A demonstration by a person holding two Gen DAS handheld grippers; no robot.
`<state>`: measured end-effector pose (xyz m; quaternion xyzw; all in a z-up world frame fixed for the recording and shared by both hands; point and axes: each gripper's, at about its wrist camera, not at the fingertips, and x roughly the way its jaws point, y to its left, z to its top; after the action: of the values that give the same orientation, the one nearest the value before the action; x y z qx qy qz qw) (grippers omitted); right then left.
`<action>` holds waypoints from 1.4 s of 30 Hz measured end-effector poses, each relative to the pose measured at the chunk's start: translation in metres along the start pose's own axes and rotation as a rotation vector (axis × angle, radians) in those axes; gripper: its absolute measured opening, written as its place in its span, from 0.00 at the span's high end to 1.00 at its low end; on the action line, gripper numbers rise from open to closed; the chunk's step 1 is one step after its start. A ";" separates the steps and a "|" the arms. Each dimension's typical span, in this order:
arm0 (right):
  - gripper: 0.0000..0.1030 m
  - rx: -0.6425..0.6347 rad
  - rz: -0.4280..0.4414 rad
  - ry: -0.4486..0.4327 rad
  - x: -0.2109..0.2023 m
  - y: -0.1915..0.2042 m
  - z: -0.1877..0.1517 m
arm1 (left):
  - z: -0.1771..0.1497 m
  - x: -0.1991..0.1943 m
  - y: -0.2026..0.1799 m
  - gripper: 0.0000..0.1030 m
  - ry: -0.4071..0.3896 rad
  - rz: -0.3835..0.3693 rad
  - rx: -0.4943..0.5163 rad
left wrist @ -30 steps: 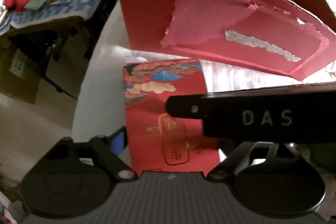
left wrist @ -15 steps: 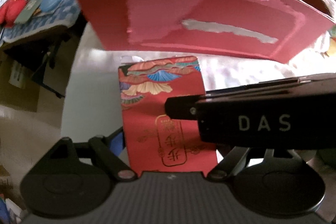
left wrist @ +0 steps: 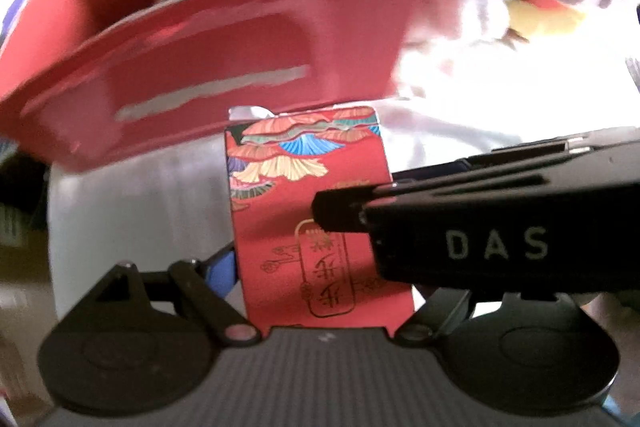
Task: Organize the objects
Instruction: 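Lift the gift box with the right gripper and carry it over the red box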
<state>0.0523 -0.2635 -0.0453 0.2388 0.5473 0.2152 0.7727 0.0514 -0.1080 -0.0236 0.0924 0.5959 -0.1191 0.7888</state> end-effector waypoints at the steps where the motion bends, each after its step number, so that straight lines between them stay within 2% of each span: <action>1: 0.54 0.017 -0.006 -0.011 -0.006 -0.006 -0.001 | 0.002 0.000 -0.008 0.19 -0.001 -0.002 0.027; 12: 0.54 0.065 -0.096 -0.188 -0.074 -0.036 -0.013 | 0.024 -0.018 -0.099 0.19 -0.071 -0.036 0.256; 20: 0.54 0.073 -0.122 -0.336 -0.113 -0.025 0.001 | 0.046 -0.047 -0.118 0.19 -0.196 -0.067 0.347; 26: 0.54 0.027 -0.133 -0.431 -0.122 0.009 0.024 | 0.069 -0.078 -0.102 0.19 -0.308 -0.084 0.371; 32: 0.54 -0.052 -0.102 -0.474 -0.109 0.045 0.059 | 0.086 -0.106 -0.060 0.19 -0.406 -0.053 0.357; 36: 0.54 -0.066 -0.047 -0.464 -0.088 0.067 0.086 | 0.097 -0.116 -0.023 0.19 -0.446 -0.016 0.325; 42: 0.54 -0.098 0.026 -0.400 -0.037 0.098 0.118 | 0.110 -0.110 0.039 0.19 -0.447 0.053 0.268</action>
<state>0.1461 -0.2234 0.0751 0.2460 0.3685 0.2000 0.8739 0.1352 -0.0936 0.1120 0.1831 0.3831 -0.1937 0.8844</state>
